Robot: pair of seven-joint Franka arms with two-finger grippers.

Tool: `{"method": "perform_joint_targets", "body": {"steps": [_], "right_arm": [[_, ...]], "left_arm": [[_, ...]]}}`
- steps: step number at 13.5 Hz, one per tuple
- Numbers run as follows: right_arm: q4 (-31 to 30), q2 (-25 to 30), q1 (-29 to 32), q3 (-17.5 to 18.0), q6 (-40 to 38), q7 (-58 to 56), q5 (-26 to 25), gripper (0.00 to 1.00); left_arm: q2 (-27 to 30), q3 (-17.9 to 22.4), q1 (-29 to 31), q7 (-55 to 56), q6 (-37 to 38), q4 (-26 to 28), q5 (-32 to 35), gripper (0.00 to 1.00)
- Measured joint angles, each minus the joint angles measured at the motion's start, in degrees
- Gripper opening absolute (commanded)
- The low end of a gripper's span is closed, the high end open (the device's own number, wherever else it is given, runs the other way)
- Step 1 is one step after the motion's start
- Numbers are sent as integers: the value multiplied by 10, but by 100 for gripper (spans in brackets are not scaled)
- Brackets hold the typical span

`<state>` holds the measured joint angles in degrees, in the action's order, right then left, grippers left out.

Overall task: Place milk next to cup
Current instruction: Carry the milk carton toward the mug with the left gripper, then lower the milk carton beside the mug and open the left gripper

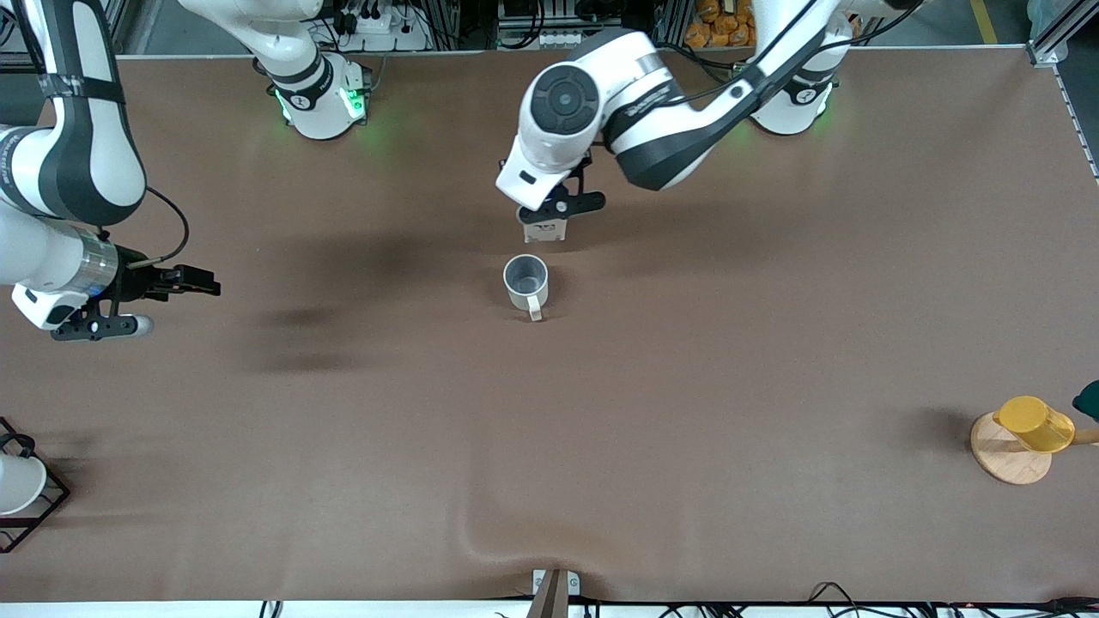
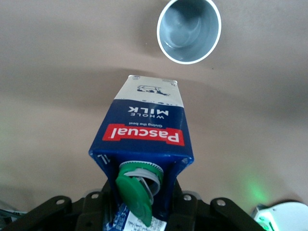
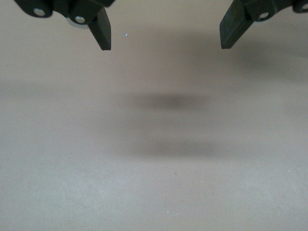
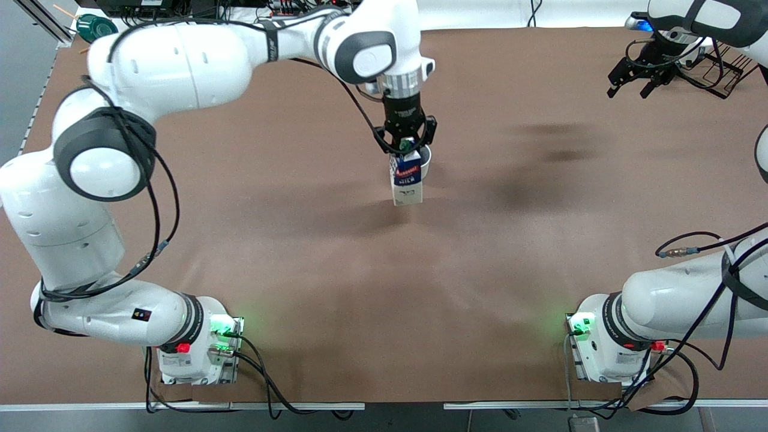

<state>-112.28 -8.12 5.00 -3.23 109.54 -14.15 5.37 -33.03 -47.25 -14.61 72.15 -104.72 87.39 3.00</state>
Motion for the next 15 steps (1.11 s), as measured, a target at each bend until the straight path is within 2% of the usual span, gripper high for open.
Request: {"method": "perform_joint_targets", "body": {"steps": [5, 12, 15], "right_arm": [[0, 1, 0, 3, 0, 0, 0, 100], [0, 1, 0, 3, 0, 0, 0, 100], [0, 1, 0, 3, 0, 0, 0, 100]], "left_arm": [[-21, 71, -65, 11, -35, -2, 4, 0], [-28, 82, -84, 11, -59, -4, 5, 0], [-31, 115, -119, 10, -74, -5, 5, 0]]}}
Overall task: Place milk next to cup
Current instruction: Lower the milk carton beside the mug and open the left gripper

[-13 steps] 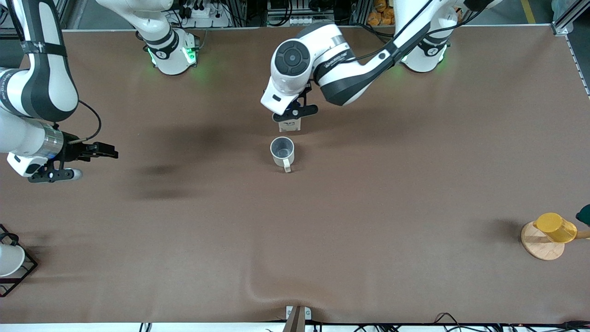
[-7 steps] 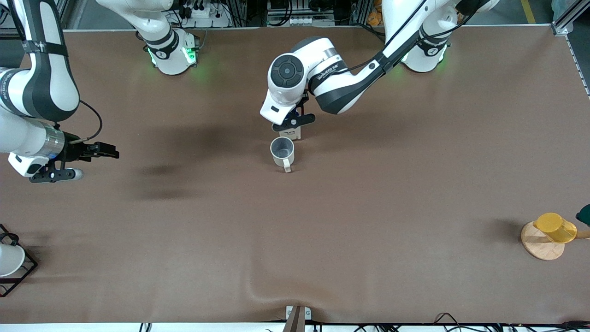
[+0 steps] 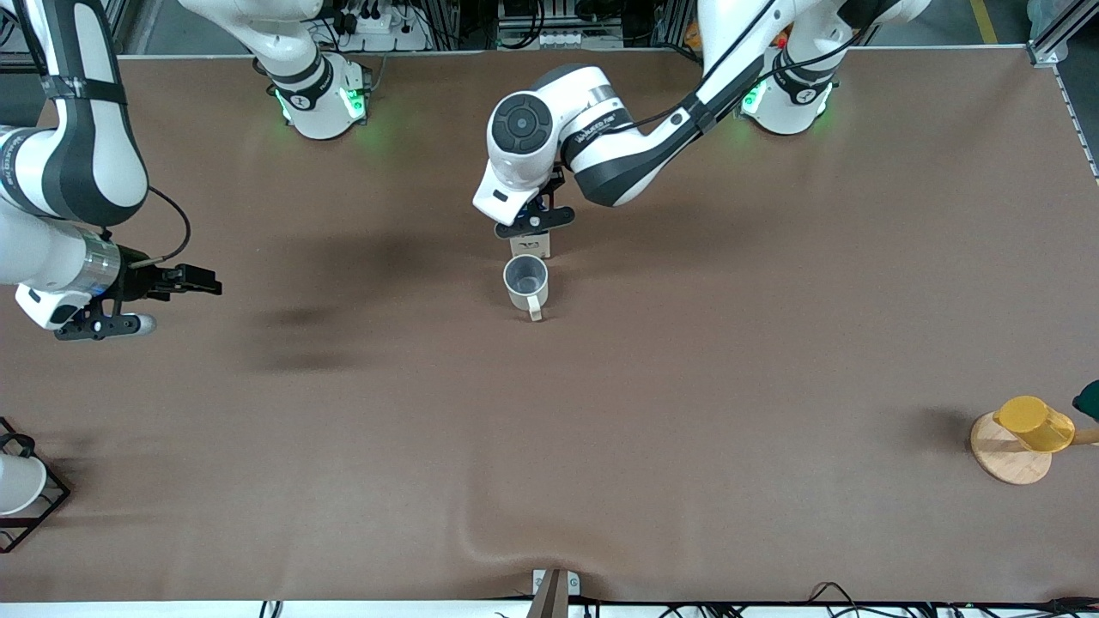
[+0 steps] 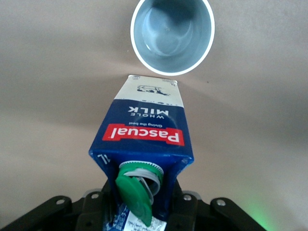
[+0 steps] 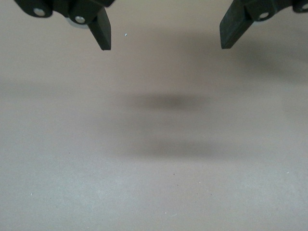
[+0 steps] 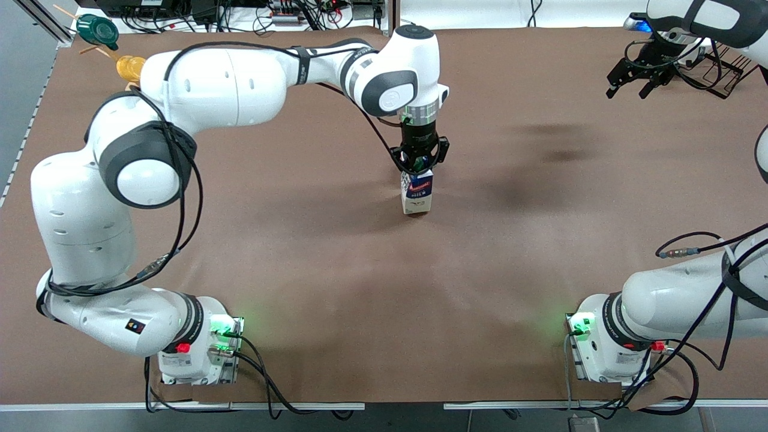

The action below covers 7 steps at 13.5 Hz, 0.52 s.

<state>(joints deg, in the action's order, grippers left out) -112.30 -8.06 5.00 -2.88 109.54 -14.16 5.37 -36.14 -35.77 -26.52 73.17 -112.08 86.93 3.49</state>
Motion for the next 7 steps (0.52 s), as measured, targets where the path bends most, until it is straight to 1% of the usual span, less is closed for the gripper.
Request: {"method": "perform_joint_targets", "body": {"steps": [2, 7], "right_arm": [[0, 0, 0, 0, 0, 0, 0, 100], [0, 0, 0, 0, 0, 0, 0, 100]], "left_arm": [[-4, 15, -13, -12, -8, -3, 0, 0], [-11, 17, -14, -20, -13, -14, 7, 0]]}}
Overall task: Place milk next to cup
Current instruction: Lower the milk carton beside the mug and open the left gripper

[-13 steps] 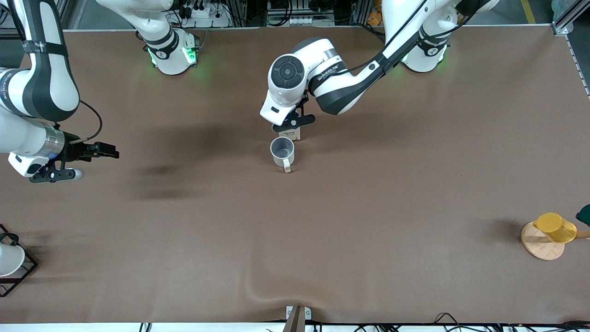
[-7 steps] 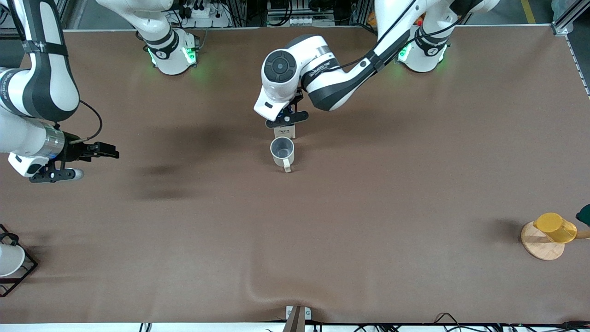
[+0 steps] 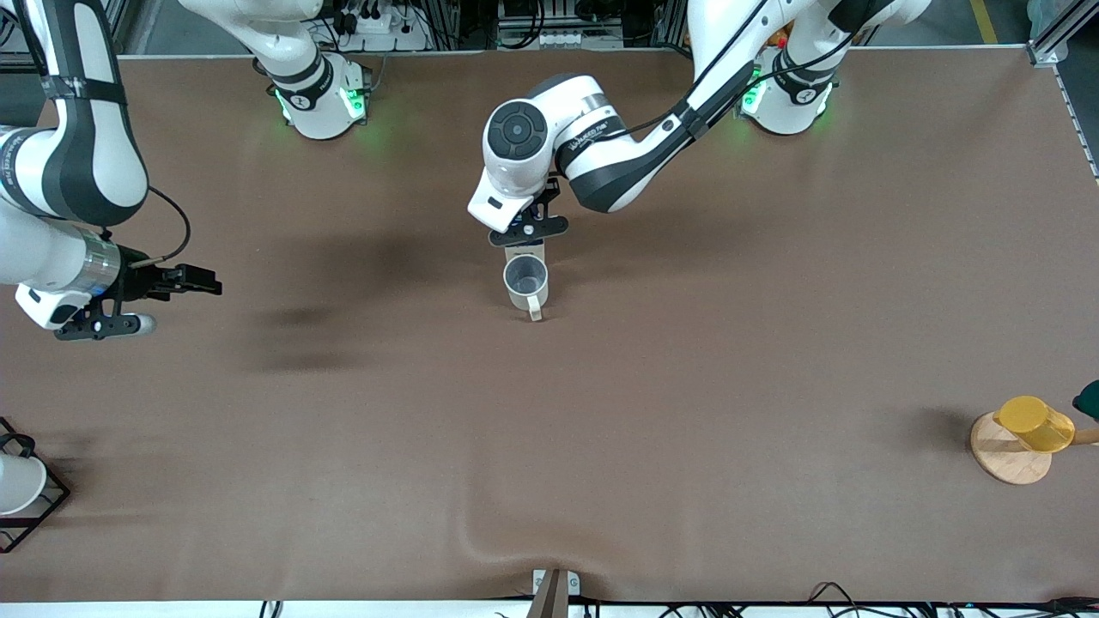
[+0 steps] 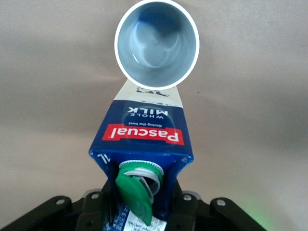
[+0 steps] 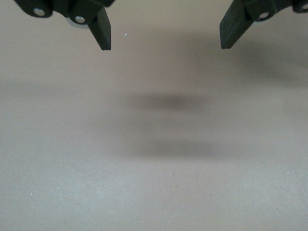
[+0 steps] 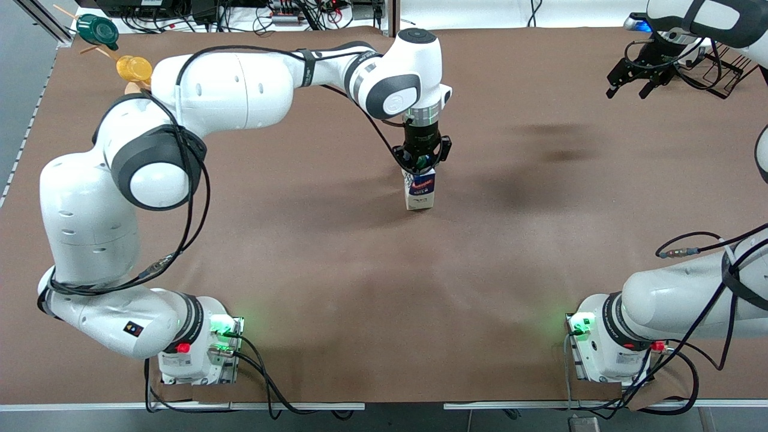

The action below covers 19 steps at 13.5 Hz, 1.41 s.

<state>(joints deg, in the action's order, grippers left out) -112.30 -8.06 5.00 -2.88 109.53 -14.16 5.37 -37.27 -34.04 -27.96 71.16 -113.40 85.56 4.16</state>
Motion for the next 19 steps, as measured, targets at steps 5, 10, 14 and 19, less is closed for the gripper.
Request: {"method": "perform_joint_targets", "body": {"steps": [5, 10, 14, 19], "right_arm": [[0, 0, 0, 0, 0, 0, 0, 100], [0, 0, 0, 0, -2, 0, 0, 100], [1, 3, 0, 1, 1, 0, 0, 100], [26, 43, -2, 9, -10, 2, 0, 100]], "left_arm": [[0, 0, 0, 0, 0, -1, 4, 100], [-5, 5, 0, 0, -10, -3, 16, 100], [27, 6, 10, 0, -11, -26, 18, 100], [139, 9, 100, 0, 51, -31, 20, 100]]}}
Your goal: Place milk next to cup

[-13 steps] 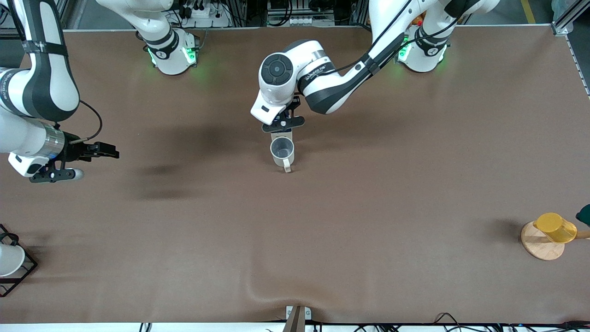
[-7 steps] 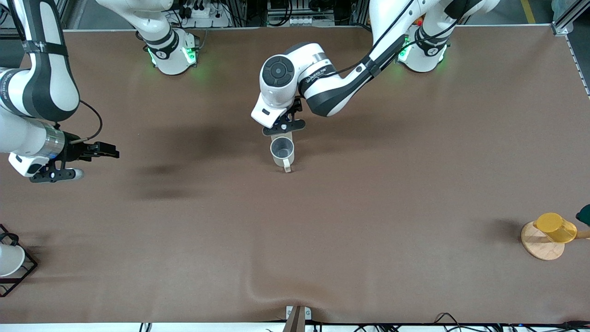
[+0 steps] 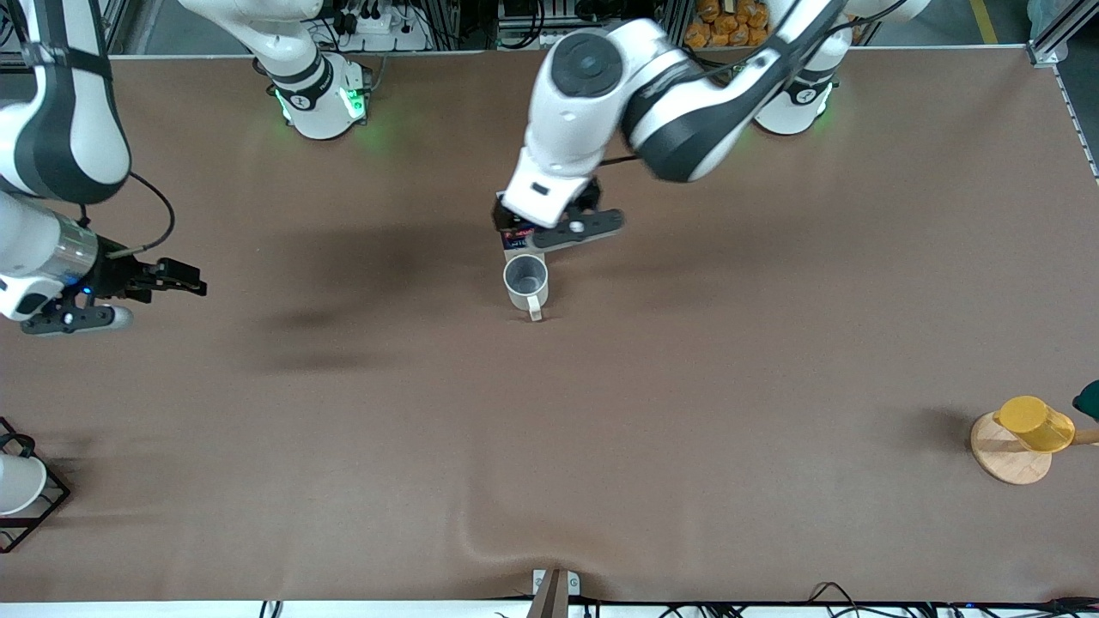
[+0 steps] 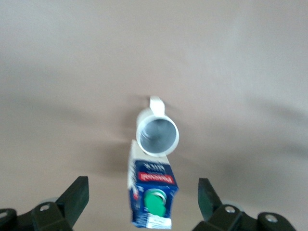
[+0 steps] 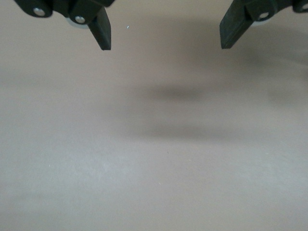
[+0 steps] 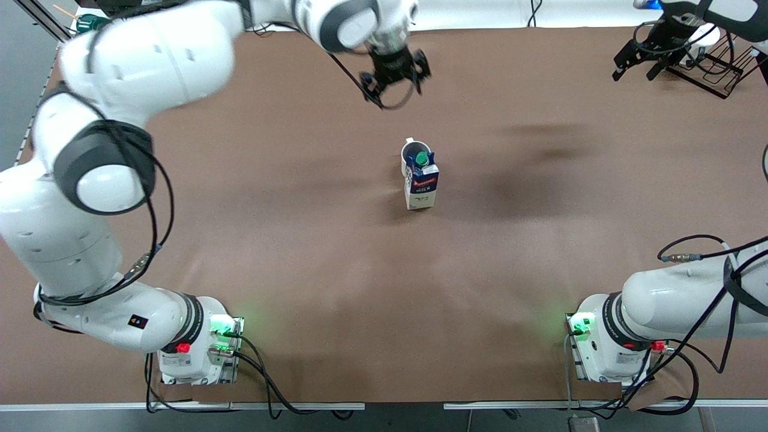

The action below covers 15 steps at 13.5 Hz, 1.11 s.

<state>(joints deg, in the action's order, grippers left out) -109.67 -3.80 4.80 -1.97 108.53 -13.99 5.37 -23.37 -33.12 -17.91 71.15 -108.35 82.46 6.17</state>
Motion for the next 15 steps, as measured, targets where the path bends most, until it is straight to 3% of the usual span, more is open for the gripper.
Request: {"method": "perform_joint_targets", "body": {"steps": [3, 6, 11, 15], "right_arm": [[37, 23, 2, -1, -77, 9, 0, 100], [91, 35, 10, -9, -150, 10, 0, 100], [169, 36, 9, 1, -252, 60, -3, 100], [209, 36, -9, 8, -281, 102, -38, 100]], "left_arm": [[59, 2, 70, -18, 51, 1, 4, 100], [91, 3, 150, -131, 77, 2, 22, 100], [110, 4, 295, -389, 123, 3, 22, 100], [110, 4, 361, -472, 146, 5, 22, 100]]}}
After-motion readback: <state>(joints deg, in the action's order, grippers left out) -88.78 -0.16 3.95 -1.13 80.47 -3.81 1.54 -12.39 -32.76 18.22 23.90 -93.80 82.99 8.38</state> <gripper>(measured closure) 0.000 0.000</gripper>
